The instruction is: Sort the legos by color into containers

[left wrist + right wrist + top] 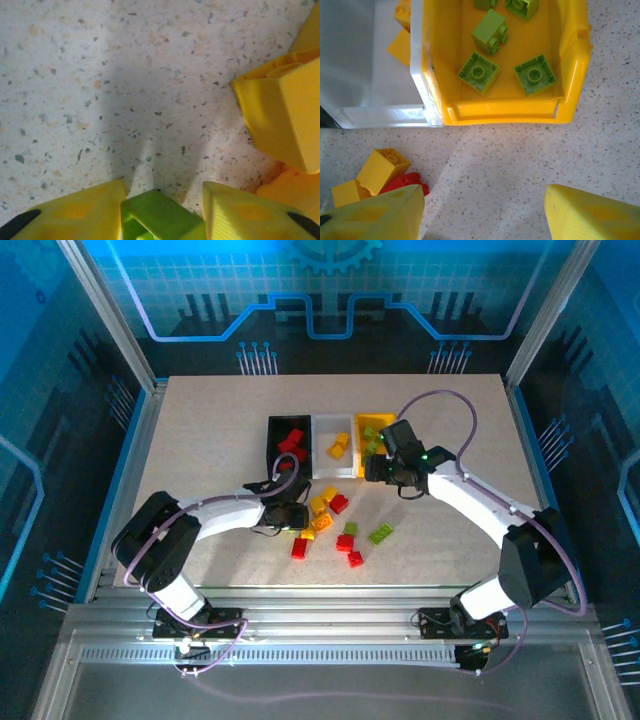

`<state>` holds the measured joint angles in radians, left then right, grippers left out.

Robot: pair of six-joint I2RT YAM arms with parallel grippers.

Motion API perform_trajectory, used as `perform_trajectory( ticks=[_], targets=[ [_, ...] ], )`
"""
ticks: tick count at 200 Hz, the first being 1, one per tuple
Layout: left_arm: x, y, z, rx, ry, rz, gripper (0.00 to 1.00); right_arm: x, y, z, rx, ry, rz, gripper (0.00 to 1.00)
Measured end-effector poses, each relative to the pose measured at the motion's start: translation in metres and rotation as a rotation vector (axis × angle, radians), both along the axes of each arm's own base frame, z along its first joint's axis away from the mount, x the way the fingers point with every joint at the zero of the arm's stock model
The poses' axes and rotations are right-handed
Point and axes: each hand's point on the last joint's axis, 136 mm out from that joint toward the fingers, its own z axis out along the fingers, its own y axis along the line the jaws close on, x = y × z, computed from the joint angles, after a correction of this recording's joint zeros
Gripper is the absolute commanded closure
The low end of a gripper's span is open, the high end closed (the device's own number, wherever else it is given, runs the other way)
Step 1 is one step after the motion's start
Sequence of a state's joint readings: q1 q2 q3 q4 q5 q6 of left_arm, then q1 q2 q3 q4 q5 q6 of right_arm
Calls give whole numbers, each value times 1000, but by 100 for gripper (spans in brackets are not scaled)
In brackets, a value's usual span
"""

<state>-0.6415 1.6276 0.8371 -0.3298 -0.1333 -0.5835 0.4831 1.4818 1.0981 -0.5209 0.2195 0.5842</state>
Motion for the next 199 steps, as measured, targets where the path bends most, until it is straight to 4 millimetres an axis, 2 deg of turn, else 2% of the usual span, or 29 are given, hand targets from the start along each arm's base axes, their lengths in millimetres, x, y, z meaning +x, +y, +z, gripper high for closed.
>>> perform_trajectory(
  ticks=[49, 72, 84, 104, 126, 145, 167, 199],
  targets=[
    [-10, 6, 8, -15, -6, 21, 73, 2, -2, -1, 7, -5, -9, 34],
    [-10, 6, 23, -31, -23, 26, 74, -1, -8, -5, 11, -3, -24, 34],
    [-4, 2, 36, -43, -39, 25, 74, -6, -12, -7, 17, 2, -33, 34],
    [21, -18, 72, -89, -103, 20, 75, -14, -16, -7, 29, -2, -40, 34],
    [72, -55, 123, -162, -222, 6, 76, -25, -20, -11, 43, 1, -47, 34],
    [115, -86, 151, -203, -298, -11, 76, -36, -24, -18, 50, 16, -52, 34],
    [154, -116, 154, -223, -339, -29, 76, -50, -29, -32, 49, 49, -57, 34],
    [193, -148, 132, -234, -343, -41, 74, -64, -34, -42, 49, 75, -67, 34]
  ],
)
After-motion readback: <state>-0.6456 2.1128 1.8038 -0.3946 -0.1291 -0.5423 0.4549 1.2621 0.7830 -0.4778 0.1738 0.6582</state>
